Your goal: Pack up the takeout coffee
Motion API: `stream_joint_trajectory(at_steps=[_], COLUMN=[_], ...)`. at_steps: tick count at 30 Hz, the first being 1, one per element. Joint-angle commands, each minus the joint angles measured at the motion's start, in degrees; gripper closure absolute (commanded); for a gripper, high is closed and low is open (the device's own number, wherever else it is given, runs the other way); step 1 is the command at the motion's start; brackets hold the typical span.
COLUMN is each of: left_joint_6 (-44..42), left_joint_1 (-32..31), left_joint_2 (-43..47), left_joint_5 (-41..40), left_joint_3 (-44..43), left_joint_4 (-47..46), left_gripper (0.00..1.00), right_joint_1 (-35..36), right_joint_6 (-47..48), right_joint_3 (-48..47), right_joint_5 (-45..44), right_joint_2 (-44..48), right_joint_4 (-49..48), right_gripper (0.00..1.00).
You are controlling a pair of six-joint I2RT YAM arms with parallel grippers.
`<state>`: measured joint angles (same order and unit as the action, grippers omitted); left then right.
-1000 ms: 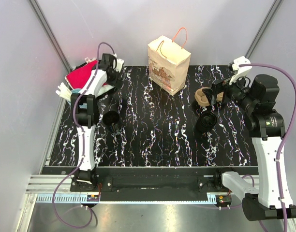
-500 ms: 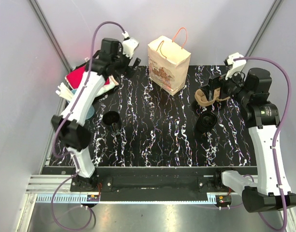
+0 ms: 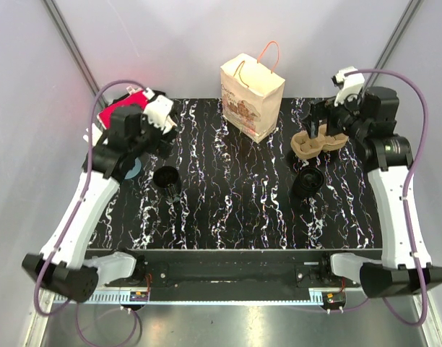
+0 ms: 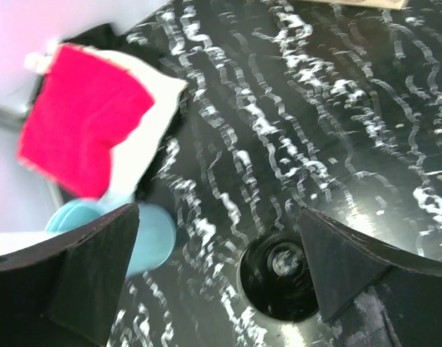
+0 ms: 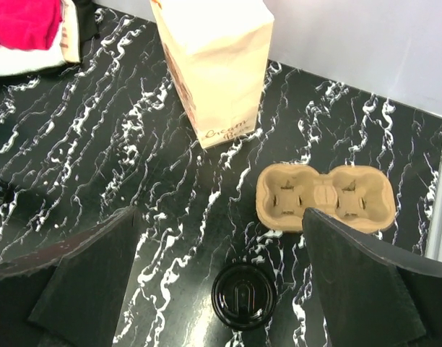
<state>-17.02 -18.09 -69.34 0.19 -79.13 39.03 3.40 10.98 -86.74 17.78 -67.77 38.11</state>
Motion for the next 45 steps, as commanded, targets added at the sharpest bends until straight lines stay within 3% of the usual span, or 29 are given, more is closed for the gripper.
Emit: stream_joint_trajectory(at_steps=[1,8,12,16,24,33,45], left_joint_6=[-1.3,0.8,1.9,2.9,3.3,3.6,3.7], left_joint_1=[0.3,2.1,2.9,4.2,5.3,5.4,5.4], left_joint_2=[7.2,9.8,7.5,5.9,5.5,4.8,3.9], left_joint_5=[-11.2,-9.2,-8.4,-6.8,-4.9,-4.3,-4.0], left_joint_3=[4.4,7.5,8.6,9.3,10.0,10.0,10.1], left_joint_4=[-8.8,-8.8,-8.8,-9.1,-9.8,-9.8,-9.8], left_gripper=[0.01,0.01,0.01,0.01,0.01,0.01,0.01], right_joint_1=[2.8,13.6,14.3,14.0,12.3,7.4,7.2], right_joint_6=[1.2,7.6,9.1,5.1,-0.8,-10.1,-13.4], right_joint_3=[-8.4,-21.0,-25.7,-32.3,-40.6,-58.2,-54.8], right_joint_5=[0.3,-9.0,-10.8,-23.5,-26.7,-15.4,0.0], right_joint_2=[-5.3,-17.8,-24.9,-33.7,-43.3,-58.1,-59.8], right_joint_4=[1.7,3.2,0.9,-1.5,-6.0,1.1,2.2], right_gripper=[0.0,0.0,0.0,0.02,0.06,0.09,0.16])
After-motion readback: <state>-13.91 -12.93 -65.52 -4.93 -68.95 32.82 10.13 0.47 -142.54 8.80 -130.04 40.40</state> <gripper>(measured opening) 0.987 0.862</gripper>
